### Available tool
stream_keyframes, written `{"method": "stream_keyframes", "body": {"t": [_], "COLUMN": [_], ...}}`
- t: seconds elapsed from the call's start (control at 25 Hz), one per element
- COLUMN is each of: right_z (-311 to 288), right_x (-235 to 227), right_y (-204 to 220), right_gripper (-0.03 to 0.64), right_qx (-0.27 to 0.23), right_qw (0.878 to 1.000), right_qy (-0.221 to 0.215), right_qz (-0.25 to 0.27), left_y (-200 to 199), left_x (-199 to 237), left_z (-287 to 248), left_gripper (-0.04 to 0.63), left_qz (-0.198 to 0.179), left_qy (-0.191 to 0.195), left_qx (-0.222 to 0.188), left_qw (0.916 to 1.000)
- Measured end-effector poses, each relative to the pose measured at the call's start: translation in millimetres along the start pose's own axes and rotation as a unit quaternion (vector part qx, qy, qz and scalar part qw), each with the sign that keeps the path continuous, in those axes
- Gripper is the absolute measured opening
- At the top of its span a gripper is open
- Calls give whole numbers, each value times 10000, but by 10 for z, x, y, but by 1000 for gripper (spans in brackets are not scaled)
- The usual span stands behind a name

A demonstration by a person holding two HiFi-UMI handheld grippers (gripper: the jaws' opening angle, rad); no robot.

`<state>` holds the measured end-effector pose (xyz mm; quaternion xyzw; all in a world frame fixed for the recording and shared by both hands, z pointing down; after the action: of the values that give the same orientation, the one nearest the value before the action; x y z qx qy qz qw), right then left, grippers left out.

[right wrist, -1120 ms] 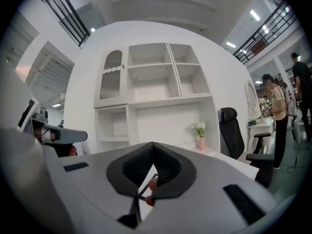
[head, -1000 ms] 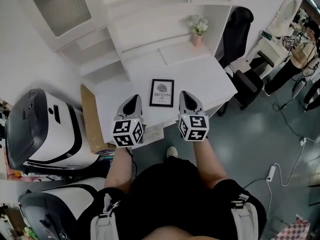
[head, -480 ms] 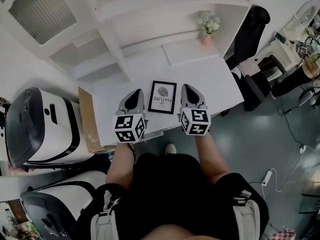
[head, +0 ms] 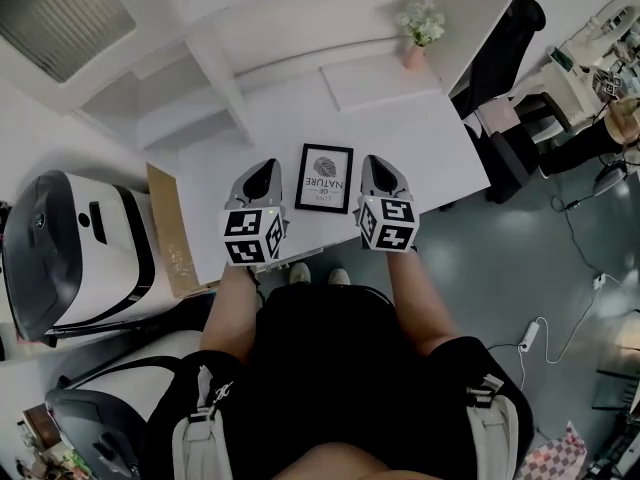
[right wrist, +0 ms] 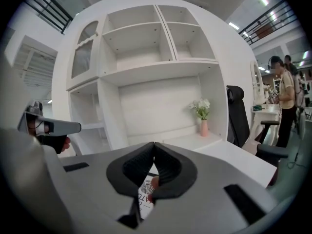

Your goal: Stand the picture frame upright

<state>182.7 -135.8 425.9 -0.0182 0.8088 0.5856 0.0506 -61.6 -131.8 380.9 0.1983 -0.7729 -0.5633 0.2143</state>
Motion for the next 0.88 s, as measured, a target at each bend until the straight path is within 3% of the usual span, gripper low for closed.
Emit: {"method": "stream_keyframes", "body": {"t": [0.08,0.16,0.32,0.6,0.88], "right_z": [-59,-128,-322,-619,-856], "right_x": [10,32,76,70,22], "right_y": [34,80,239,748,1233], "right_gripper": [-1,85,137,149,153], "right_qx": [46,114,547,1772,2550], "right_qw": [10000,9999,9984,9838,9659], "right_qy": [40,29,14,115,310], "right_qz": [-46,-91,-113,-261,-332], "left_y": [-22,-27,-16,133,323], "left_x": [61,124,267,433,551], "left_z": [-18,-37,-88,-137,-147], "left_gripper": [9,9,10,9,9], "left_qz": [1,2,106,294,459], "left_qy": [27,53,102,176,141], "left_qx": [-7,-5,1,147,304], "left_qw": [10000,10000,9999,9993,9984]}}
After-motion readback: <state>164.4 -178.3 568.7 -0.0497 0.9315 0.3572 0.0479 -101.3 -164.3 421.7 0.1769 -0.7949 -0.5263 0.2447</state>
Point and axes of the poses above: the fingertips, and each gripper's own axes: z backward along the fingers, x to its left, y out of its underside, the point moved 9 cm from there along z, backward along the fingers, and after that the axes turned 10 degrees about y, right-handed, at the moved point
